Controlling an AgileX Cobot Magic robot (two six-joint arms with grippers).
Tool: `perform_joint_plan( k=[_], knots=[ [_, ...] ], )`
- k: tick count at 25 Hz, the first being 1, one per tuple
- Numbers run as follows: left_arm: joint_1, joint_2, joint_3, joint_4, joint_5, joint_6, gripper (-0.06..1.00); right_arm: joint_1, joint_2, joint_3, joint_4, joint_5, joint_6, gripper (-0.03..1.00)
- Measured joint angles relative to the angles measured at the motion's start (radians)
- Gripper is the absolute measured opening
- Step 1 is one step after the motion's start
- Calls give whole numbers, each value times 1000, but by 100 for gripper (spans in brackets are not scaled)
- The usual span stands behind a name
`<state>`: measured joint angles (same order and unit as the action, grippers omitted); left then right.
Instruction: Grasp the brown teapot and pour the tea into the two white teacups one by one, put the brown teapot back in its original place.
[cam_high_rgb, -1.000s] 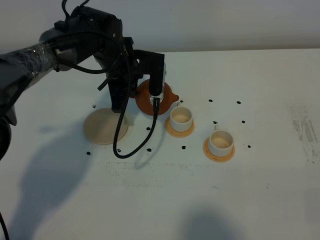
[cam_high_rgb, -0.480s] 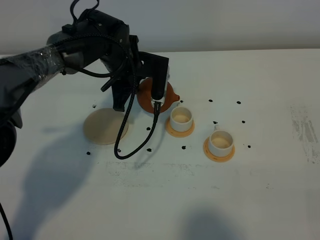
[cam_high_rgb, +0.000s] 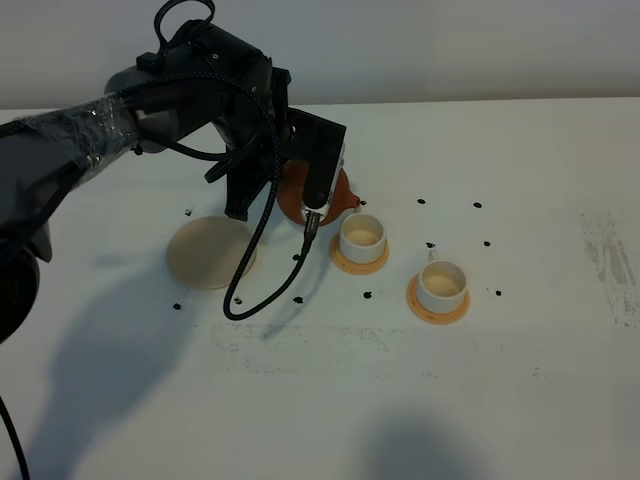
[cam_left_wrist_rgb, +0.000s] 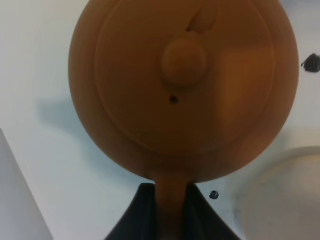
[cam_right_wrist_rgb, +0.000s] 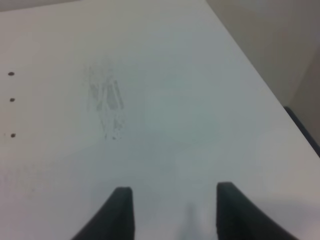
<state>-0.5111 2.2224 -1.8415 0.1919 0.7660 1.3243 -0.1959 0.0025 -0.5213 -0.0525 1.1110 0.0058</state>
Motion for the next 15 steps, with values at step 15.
perform_joint_plan(
  k=[15],
  knots=[
    [-33, 21, 0, 81, -40, 1, 9, 0, 0, 0, 0, 0, -6, 40]
  ],
)
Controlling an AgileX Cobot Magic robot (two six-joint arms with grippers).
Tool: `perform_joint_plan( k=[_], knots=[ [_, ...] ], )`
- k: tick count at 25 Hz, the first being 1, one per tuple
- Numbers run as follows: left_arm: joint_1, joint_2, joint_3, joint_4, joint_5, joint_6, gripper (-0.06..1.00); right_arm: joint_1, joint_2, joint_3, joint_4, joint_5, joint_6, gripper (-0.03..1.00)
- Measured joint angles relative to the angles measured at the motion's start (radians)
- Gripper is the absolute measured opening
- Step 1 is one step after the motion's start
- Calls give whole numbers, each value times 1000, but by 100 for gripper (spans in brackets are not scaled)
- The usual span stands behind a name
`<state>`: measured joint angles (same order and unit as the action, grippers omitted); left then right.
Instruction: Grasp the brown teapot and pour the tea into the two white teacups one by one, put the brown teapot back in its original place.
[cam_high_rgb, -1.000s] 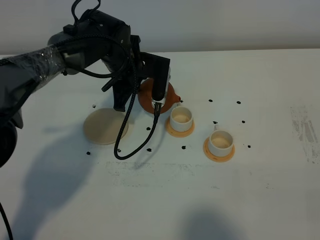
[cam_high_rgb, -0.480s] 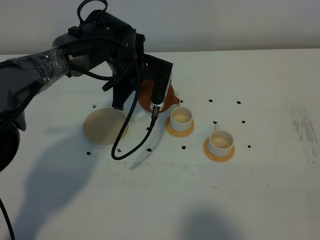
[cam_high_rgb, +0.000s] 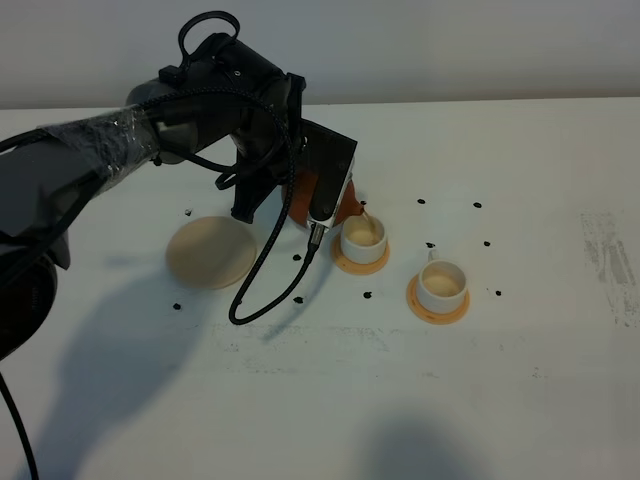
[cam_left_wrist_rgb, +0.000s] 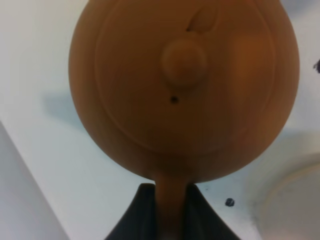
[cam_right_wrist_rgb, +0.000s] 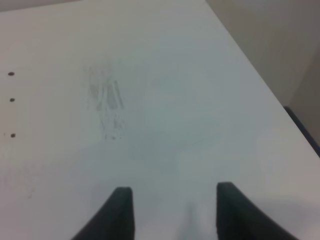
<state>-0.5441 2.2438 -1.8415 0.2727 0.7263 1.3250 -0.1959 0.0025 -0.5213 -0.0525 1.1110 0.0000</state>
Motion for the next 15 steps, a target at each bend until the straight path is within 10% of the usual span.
perform_joint_plan(
  k=[15],
  knots=[
    [-17, 1, 0, 78, -19, 0, 9, 0, 0, 0, 0, 0, 6, 40]
  ],
)
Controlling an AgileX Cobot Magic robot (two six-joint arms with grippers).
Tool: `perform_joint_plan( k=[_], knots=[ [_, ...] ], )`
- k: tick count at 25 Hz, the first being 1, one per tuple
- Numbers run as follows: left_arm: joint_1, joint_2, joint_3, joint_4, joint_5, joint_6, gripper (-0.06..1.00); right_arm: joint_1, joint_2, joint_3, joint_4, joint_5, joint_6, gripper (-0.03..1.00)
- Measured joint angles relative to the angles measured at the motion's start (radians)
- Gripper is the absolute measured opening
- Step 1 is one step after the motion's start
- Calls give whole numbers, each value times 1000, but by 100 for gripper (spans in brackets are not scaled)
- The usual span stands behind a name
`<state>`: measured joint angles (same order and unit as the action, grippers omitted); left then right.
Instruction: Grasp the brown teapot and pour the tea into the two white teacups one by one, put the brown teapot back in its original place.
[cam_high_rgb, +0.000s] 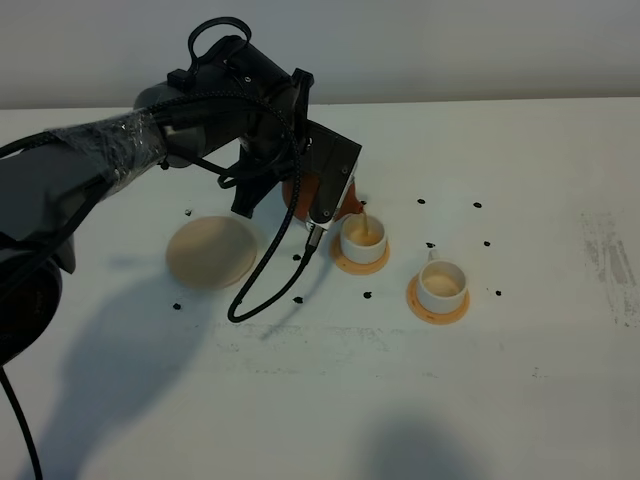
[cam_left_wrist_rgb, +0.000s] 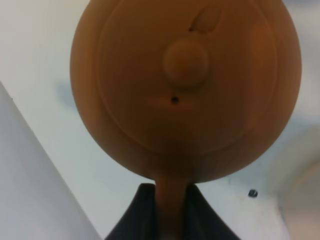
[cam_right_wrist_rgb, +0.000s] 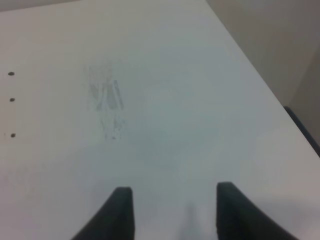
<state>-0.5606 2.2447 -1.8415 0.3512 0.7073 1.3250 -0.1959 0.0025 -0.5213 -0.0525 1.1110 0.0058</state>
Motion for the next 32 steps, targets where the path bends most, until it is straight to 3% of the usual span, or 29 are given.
perform_joint_plan(
  k=[32],
  knots=[
    [-11, 0, 0, 23, -23, 54, 9, 0, 0, 0, 0, 0, -6, 40]
  ],
)
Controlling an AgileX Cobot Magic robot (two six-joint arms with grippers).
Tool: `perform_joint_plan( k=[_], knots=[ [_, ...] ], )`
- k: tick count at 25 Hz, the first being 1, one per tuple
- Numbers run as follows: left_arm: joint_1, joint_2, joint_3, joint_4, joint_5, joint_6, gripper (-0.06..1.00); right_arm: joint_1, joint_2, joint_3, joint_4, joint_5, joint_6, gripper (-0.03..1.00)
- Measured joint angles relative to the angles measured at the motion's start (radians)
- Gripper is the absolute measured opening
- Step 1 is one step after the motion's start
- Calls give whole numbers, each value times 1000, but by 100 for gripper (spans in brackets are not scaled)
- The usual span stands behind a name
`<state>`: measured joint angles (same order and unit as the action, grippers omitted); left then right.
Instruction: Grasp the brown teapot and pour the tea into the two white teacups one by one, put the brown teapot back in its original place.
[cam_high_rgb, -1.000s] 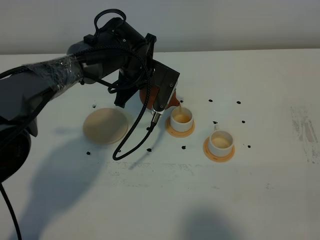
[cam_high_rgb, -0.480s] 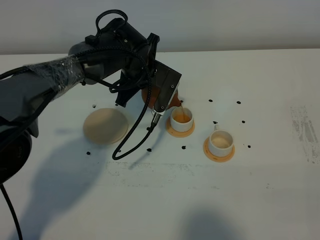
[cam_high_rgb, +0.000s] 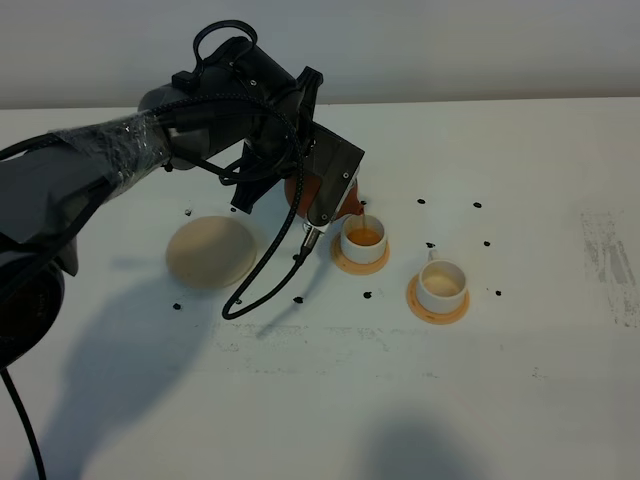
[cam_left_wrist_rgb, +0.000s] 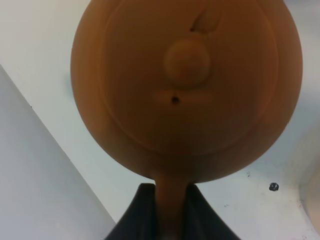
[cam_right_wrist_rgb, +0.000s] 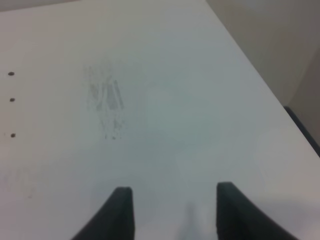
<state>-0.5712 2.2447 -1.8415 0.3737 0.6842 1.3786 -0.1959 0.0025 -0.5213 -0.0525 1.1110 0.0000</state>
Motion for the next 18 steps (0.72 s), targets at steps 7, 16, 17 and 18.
perform_joint_plan(
  k=[7, 16, 17, 18],
  knots=[
    [0, 0, 0, 3, 0, 4, 9, 0, 0, 0, 0, 0, 0, 40],
    [0, 0, 0, 2, 0, 24, 9, 0, 0, 0, 0, 0, 6, 40],
    [0, 0, 0, 2, 0, 24, 9, 0, 0, 0, 0, 0, 6, 40],
    [0, 0, 0, 2, 0, 26, 9, 0, 0, 0, 0, 0, 6, 40]
  ],
)
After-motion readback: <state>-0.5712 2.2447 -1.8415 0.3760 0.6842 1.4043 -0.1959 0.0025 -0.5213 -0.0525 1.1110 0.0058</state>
